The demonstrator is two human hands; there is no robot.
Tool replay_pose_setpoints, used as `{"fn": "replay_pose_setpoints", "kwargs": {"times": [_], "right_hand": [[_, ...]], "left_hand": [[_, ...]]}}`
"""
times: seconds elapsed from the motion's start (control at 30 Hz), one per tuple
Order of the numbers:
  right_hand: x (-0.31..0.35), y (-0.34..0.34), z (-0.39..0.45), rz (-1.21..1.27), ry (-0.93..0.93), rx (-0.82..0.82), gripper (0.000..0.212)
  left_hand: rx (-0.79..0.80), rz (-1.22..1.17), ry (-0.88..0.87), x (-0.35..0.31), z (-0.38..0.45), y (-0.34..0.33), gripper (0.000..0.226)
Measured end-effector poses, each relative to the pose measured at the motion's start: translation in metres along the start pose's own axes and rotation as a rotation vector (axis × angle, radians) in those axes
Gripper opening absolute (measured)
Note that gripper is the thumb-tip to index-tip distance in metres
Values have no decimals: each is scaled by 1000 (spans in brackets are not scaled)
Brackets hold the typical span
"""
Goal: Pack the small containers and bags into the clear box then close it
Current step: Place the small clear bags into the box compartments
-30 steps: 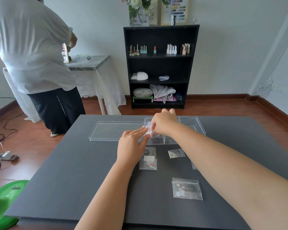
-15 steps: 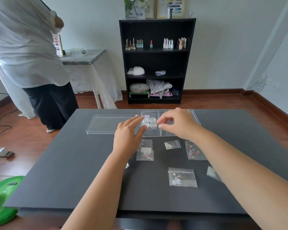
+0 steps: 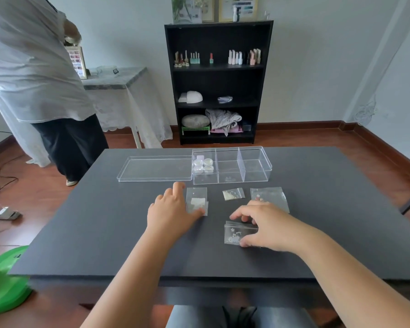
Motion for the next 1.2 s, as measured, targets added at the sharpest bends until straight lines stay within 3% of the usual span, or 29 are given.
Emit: {"fn": "replay_pose_setpoints", "kwargs": {"times": [0.27, 0.4, 0.63, 0.73, 0.9, 1.1, 1.2], "right_hand": [[5, -1, -6, 127, 11, -102, 52], [-4, 5, -11, 256, -8, -238, 47], [-15, 62, 9, 467, -74, -539, 24], [-11, 91, 41, 415, -88, -621, 19], [-8, 106, 106, 327, -141, -614, 16], [-23, 72, 149, 130, -290, -497, 31], [-26, 59, 150, 39, -272, -503, 41]], "left_hand": [[103, -173, 64, -3, -10, -6, 71], [41, -231, 66, -4, -18, -4, 70], [-119, -474, 46, -9, -28, 1, 23], [-177, -514, -4, -12, -37, 2, 15], [-259, -429, -87, -17, -42, 9, 16], [-262, -392, -120, -17, -44, 9, 12], [-262, -410, -140, -18, -43, 9, 13]]}}
Point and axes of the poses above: each hand's wrist, its own z-axis towards the middle knuckle, its own y-axis out of the back of the hand, x = y × z, the point moved 7 cm from there along z, towards the middle knuckle, and after that the axes turned 14 degrees about -x, right-handed, at the moved point
